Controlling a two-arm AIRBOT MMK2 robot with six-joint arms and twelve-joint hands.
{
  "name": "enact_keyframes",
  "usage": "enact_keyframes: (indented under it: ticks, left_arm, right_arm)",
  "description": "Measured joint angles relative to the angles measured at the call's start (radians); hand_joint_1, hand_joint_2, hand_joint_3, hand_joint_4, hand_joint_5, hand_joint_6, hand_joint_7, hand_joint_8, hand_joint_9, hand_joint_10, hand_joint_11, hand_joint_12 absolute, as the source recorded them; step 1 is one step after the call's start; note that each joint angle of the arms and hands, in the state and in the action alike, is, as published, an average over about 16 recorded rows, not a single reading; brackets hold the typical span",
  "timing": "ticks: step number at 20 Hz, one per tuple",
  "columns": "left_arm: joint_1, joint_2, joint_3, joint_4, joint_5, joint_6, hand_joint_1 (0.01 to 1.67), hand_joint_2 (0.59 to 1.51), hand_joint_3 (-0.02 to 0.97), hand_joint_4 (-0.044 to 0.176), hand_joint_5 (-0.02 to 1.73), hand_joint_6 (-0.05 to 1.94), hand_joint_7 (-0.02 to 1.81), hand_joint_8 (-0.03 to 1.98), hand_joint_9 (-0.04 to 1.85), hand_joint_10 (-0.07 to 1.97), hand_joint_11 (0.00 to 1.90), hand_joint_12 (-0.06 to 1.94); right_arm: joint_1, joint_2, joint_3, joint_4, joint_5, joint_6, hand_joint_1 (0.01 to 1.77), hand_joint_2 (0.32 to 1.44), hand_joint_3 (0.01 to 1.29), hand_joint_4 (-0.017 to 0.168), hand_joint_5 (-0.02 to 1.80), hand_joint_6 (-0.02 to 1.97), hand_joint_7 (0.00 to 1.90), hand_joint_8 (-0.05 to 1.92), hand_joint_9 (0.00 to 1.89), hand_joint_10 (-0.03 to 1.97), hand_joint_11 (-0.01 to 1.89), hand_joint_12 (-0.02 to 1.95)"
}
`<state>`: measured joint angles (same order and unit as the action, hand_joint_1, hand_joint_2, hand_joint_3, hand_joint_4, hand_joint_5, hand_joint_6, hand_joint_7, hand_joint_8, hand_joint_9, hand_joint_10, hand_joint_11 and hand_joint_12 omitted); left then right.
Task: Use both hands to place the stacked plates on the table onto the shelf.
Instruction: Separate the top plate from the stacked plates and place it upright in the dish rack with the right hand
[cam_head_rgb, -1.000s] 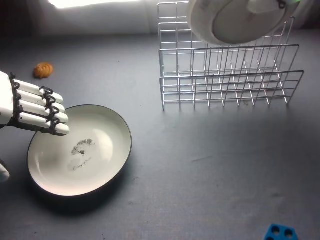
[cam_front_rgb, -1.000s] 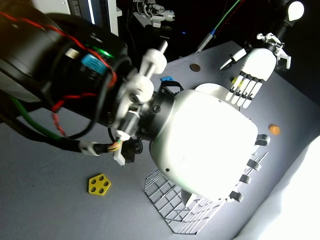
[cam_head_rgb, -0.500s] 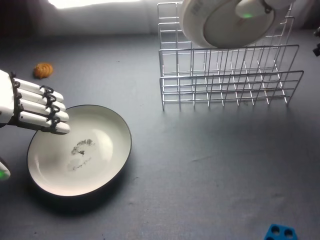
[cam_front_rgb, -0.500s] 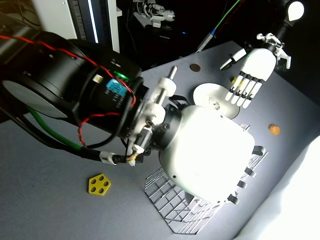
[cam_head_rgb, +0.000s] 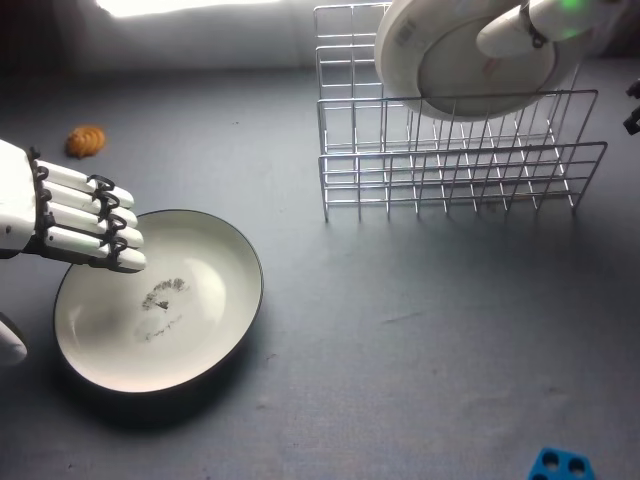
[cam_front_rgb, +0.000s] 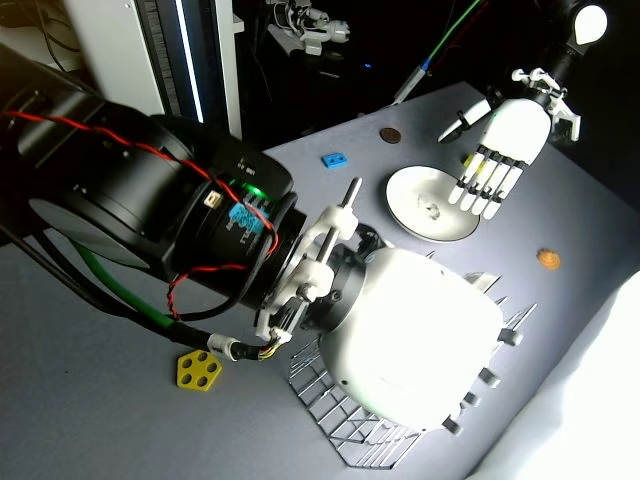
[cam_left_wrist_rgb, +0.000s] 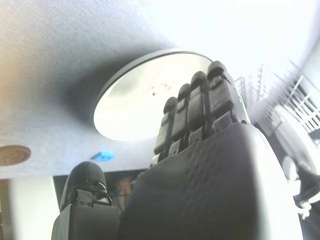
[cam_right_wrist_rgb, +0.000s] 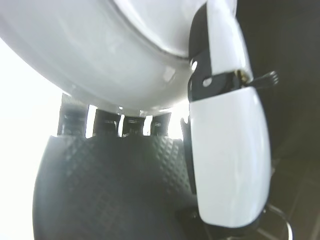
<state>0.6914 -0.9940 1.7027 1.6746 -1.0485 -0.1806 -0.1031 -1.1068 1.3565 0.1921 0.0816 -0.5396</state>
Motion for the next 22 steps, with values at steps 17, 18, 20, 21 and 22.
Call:
enact_keyframes:
  ticks: [17,18,20,21,22]
  left_arm:
    - [-0.002,-0.001,0.000,0.001,0.000,0.000,0.01,1.116,0.018,0.007,0.02,0.01,0.04,0.01,0.04,0.01,0.02,0.00]
    - [-0.002,-0.001,0.000,0.002,0.000,0.000,0.02,1.116,0.018,0.007,0.02,0.01,0.04,0.01,0.04,0.01,0.02,0.00]
    - [-0.002,-0.001,0.000,0.002,0.000,0.000,0.02,1.116,0.018,0.006,0.02,0.01,0.04,0.01,0.04,0.01,0.02,0.00]
    - [-0.002,-0.001,0.000,0.003,0.000,0.000,0.02,1.116,0.018,0.007,0.02,0.01,0.04,0.01,0.05,0.01,0.02,0.00]
    - [-0.002,-0.001,0.000,0.003,0.000,0.000,0.01,1.116,0.018,0.007,0.02,0.01,0.04,0.01,0.05,0.01,0.02,0.00]
  right_arm:
    - [-0.078,-0.026,0.016,-0.042,0.080,0.023,1.21,1.02,0.01,0.007,0.92,1.02,1.07,0.83,1.27,0.02,0.79,1.11]
    - [-0.082,-0.028,0.017,-0.048,0.086,0.025,1.21,1.02,0.01,0.007,0.92,1.02,1.06,0.84,1.27,0.02,0.79,1.12]
    - [-0.090,-0.031,0.019,-0.059,0.097,0.030,1.21,1.02,0.01,0.007,0.92,1.03,1.05,0.86,1.25,0.02,0.78,1.14]
    - [-0.093,-0.033,0.020,-0.064,0.102,0.032,1.21,1.02,0.01,0.007,0.91,1.03,1.05,0.87,1.25,0.02,0.78,1.15]
    - [-0.097,-0.034,0.021,-0.070,0.108,0.035,1.21,1.02,0.01,0.007,0.91,1.04,1.05,0.87,1.25,0.02,0.77,1.15]
